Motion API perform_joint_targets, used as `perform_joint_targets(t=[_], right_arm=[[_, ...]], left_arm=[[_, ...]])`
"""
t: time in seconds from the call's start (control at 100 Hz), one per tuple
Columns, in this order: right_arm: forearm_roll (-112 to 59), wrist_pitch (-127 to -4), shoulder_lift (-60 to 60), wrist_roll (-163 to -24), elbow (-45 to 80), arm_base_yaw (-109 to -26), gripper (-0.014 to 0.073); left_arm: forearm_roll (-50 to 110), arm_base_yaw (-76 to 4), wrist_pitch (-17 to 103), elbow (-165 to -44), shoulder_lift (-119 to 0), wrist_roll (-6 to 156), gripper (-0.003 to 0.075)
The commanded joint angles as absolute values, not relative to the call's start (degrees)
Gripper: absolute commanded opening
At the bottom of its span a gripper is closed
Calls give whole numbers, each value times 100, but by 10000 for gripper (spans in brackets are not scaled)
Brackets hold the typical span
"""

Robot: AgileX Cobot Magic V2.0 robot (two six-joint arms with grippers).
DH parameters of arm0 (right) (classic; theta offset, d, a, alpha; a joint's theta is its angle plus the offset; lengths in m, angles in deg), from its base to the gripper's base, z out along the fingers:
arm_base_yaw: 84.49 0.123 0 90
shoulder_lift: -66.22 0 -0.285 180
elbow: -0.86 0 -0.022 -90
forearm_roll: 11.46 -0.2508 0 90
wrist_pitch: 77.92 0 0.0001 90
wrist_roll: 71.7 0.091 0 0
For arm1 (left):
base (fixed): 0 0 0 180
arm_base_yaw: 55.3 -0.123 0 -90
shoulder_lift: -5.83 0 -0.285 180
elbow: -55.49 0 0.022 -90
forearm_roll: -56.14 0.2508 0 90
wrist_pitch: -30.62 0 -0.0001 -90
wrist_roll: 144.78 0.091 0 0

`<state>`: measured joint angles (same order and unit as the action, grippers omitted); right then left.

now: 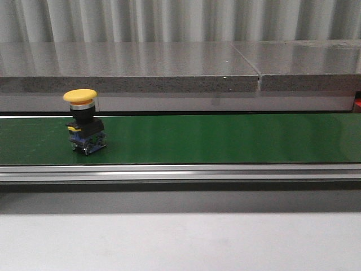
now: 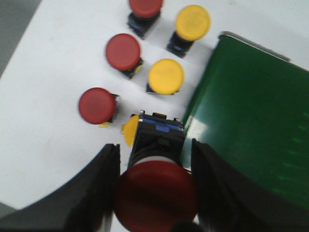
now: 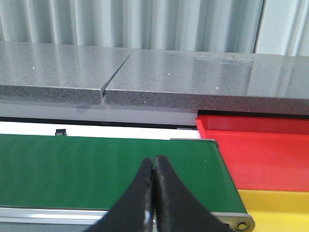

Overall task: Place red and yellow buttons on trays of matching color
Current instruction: 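Grasp a red button from the cluster with the left gripper, then place the red button on the conveyor belt behind the yellow one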

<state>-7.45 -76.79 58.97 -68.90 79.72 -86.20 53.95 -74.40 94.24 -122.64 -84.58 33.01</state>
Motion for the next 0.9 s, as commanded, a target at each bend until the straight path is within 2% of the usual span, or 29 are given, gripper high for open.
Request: perform_joint_targets(t=[0.0,0.25,0.58,0.65,0.82,0.89], right_arm=[[-694,-8151,5915,-6895,7864,-8607,-67],[-694,-8151,5915,-6895,7864,-8607,-67],[-694,-8151,5915,-6895,7864,-8607,-67],[-694,-8151,5915,-6895,7864,-8607,-67],[-694,-8151,5915,-6895,7864,-8607,-67],[-694,-8151,5915,-6895,7864,-8607,-67]], left_arm=[[5386,-7083,9336,-12536,-8465,3310,148],[5408,-6334,9259,-12571,-9025,3333,148],[5392,-6190,9105,-12571,-9525,3333,165],[5318,-6190,9016,-12571,-9529,3333,231],[5143,-6179,8832,-12584,-9518,3344,522],[5130,-6104,8715,-12584,-9459,3344,554]])
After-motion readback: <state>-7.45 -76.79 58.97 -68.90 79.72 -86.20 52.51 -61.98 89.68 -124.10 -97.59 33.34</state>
